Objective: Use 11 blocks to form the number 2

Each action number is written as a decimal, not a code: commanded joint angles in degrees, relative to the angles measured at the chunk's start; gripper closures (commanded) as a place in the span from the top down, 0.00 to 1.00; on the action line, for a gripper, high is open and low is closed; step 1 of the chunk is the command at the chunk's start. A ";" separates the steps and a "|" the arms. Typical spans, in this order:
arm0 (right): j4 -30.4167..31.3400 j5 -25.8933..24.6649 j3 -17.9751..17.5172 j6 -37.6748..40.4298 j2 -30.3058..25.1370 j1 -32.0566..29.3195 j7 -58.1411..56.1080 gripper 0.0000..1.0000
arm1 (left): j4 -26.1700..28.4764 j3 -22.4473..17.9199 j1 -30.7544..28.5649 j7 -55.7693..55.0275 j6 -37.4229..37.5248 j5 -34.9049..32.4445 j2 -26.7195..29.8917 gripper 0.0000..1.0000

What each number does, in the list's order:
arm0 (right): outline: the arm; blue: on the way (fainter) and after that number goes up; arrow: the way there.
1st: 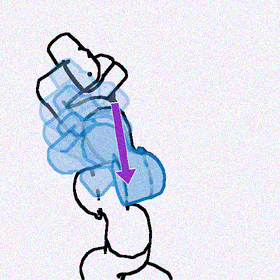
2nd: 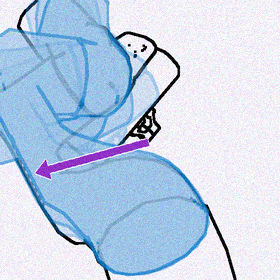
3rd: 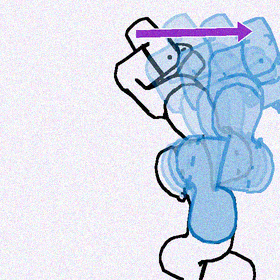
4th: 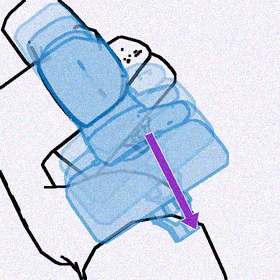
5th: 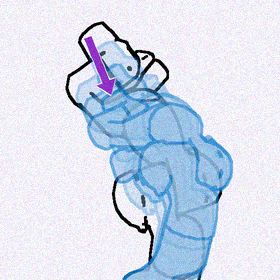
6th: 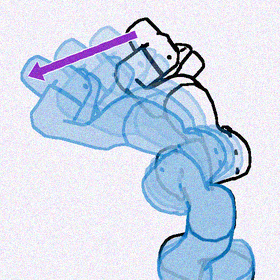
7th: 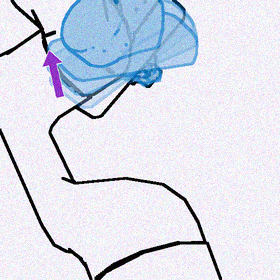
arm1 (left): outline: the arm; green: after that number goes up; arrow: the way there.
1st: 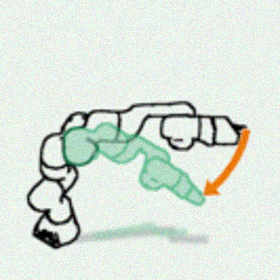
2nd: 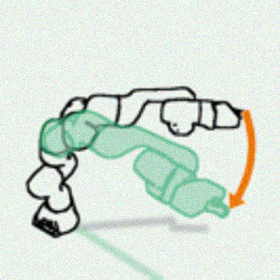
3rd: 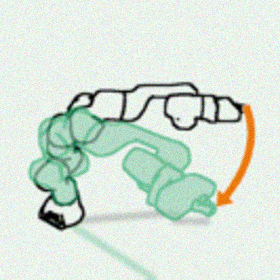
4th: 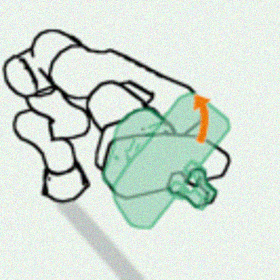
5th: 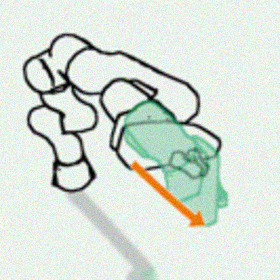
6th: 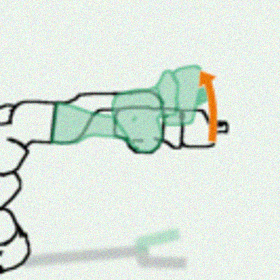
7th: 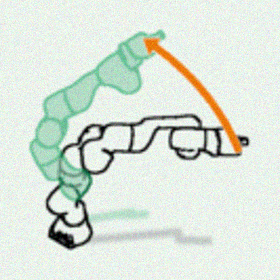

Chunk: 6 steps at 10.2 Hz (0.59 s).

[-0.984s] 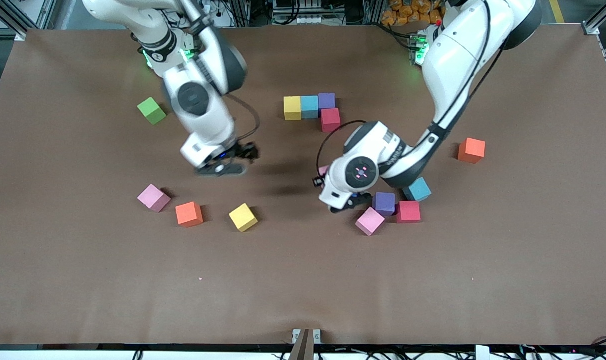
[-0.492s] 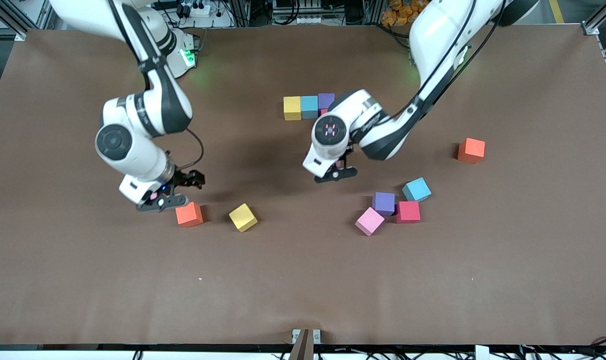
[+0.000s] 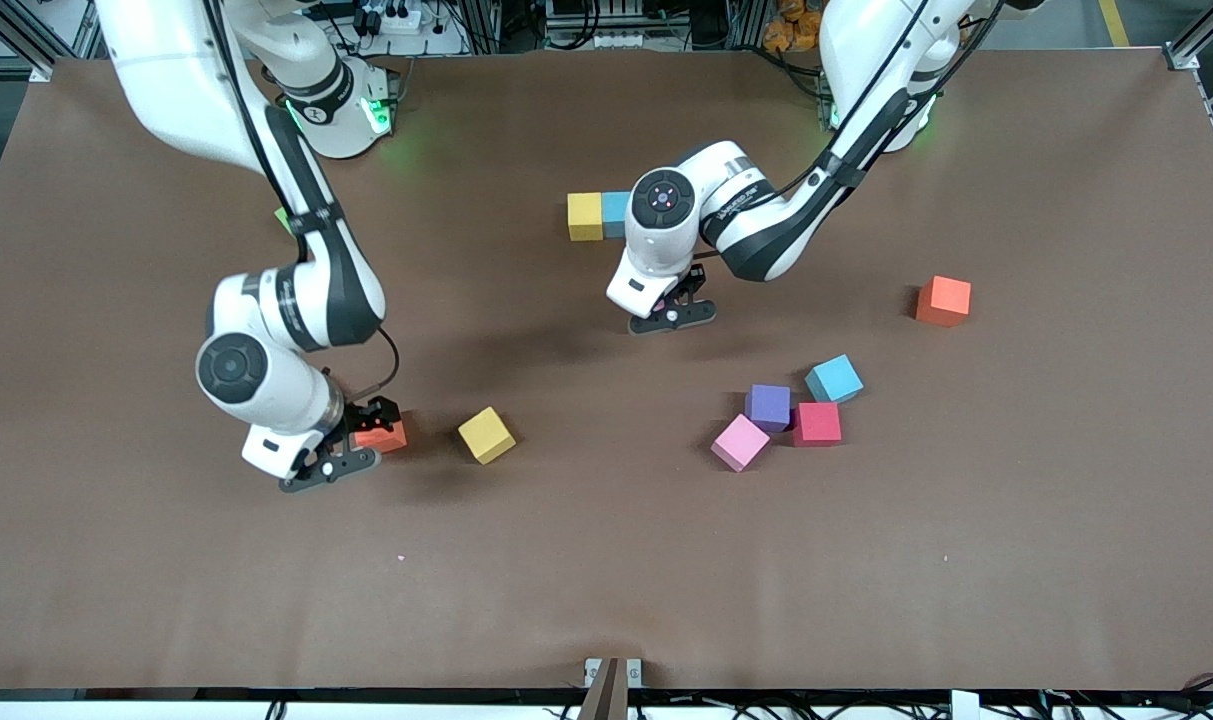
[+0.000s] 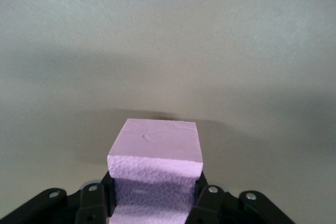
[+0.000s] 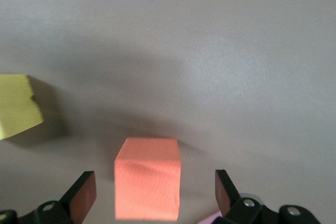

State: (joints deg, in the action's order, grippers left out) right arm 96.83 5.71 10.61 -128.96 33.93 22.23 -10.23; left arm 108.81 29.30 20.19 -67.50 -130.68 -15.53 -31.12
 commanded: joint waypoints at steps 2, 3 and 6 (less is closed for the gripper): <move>-0.95 0.53 -1.21 -0.59 3.15 -1.57 -1.19 1.00 | 2.54 0.32 -0.33 -1.14 -1.95 -2.31 1.06 0.34; -0.59 2.01 -1.21 -0.59 3.24 -1.58 -1.02 1.00 | 2.55 0.32 -0.24 -1.05 -1.95 -2.39 0.54 0.34; 1.60 3.26 -1.21 -0.85 3.16 -1.67 -0.93 1.00 | 3.86 0.40 -0.15 0.44 -4.22 -2.39 0.18 0.35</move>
State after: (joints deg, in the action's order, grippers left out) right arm 97.37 8.05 10.48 -129.64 37.45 21.93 -10.50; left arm 111.08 29.35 20.21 -67.26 -132.67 -16.43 -31.30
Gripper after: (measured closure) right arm 0.000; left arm 0.449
